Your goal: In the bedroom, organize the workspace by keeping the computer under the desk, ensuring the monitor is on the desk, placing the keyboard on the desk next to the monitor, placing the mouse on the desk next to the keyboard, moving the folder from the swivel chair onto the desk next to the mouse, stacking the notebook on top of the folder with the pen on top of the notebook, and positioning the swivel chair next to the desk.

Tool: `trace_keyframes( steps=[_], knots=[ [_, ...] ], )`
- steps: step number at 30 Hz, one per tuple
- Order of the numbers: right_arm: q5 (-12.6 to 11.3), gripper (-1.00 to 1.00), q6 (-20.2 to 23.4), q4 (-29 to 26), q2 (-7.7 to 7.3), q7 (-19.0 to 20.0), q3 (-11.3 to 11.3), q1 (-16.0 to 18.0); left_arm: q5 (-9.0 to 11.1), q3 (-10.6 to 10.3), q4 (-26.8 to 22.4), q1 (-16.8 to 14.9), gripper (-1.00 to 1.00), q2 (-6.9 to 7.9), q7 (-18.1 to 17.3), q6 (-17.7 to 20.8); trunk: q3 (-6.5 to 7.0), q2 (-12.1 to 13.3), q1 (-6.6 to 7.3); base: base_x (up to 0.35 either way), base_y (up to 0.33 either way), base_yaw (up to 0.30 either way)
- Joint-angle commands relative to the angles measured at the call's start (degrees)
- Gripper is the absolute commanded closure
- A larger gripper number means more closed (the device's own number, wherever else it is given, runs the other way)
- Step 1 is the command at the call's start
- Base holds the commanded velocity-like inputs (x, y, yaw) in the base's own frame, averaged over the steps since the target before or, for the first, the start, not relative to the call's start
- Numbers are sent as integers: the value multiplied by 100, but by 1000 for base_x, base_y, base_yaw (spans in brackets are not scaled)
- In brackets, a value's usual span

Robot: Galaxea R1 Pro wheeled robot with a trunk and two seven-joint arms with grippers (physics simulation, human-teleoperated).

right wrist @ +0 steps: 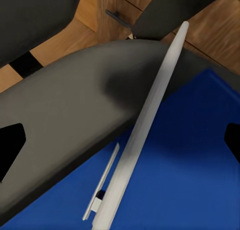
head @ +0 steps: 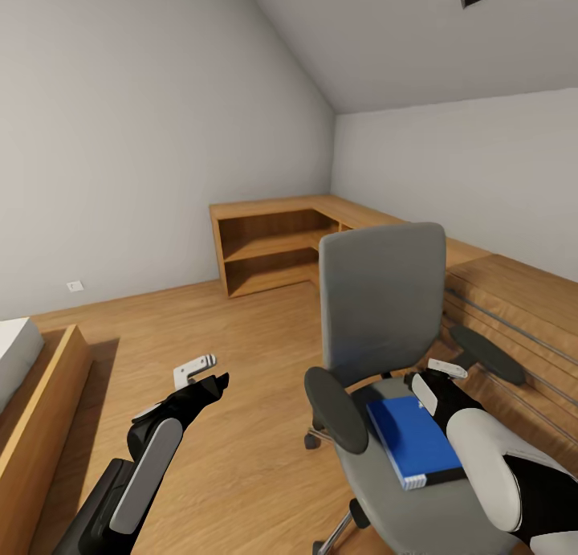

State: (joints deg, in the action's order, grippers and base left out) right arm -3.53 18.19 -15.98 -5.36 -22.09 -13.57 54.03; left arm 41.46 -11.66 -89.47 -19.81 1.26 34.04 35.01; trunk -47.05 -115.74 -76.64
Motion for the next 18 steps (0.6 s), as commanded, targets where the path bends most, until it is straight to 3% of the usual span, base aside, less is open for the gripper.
trace_keyframes(
  steps=[1, 6, 18],
  knots=[
    [-37, -100, 26, -10, 0, -23, 10, 2, 56, -12, -4, -5, -100, 5, 62, 0, -24, -44, -22, 0, 0, 0],
    [-35, -100, 26, -10, 0, -23, 12, 2, 56, -10, -3, -5, -100, 5, 65, -1, -24, -44, -22, 0, 0, 0],
    [-34, -100, 26, -10, 2, -23, 12, 2, 56, -12, 0, -5, -100, 5, 68, -3, -168, -365, -198, 0, 0, 0]
  ],
)
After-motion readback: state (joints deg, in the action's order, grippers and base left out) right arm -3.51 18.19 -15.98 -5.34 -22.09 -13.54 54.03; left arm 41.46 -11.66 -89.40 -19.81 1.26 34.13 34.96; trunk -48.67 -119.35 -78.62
